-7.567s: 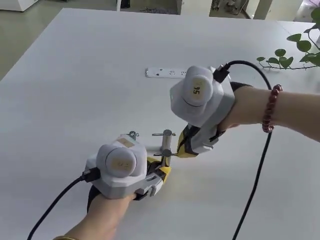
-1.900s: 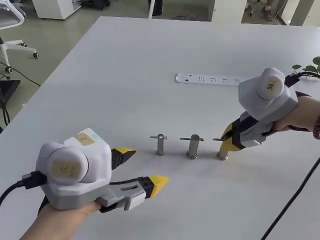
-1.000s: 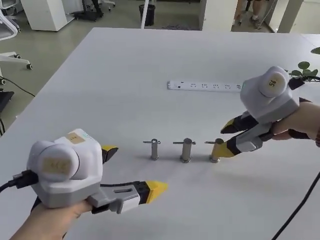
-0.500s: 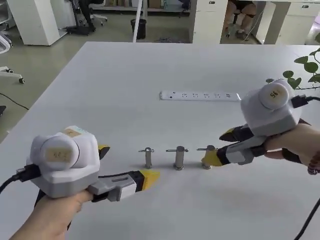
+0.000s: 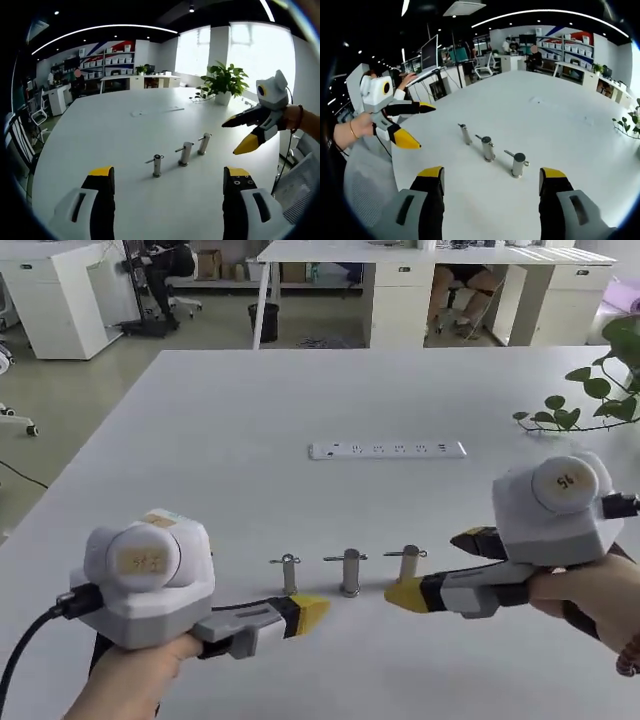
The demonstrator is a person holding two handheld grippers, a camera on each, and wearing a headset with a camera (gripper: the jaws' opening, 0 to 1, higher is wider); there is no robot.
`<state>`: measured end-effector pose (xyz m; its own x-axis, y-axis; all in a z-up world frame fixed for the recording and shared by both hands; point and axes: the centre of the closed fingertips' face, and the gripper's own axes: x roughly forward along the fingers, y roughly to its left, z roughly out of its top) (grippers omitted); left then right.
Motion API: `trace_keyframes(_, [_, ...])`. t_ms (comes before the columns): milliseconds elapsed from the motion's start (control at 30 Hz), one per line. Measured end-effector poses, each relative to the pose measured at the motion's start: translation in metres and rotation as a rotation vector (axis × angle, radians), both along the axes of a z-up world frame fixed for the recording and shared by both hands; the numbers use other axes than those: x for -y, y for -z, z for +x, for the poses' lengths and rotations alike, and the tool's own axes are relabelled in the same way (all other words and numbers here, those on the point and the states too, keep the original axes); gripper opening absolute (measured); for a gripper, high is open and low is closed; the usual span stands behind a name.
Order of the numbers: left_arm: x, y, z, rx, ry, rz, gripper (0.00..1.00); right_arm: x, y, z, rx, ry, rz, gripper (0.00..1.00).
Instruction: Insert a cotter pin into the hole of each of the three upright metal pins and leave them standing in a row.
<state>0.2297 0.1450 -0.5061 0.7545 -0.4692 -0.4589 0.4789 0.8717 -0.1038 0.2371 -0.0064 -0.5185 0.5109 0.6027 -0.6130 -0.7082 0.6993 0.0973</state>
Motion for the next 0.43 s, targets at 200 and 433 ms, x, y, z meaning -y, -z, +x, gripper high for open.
trace_keyframes(200, [-0.003, 0.002, -0.005, -0.006, -0.020, -0.002, 0.91, 0.004, 0.005, -0.003, 0.028, 0.042, -0.002, 0.82])
trace_keyframes(433, [-0.004, -0.002, -0.010, 0.025, -0.021, 0.001, 0.97, 0.005, 0.008, -0.010, 0.048, 0.097, 0.010, 0.84])
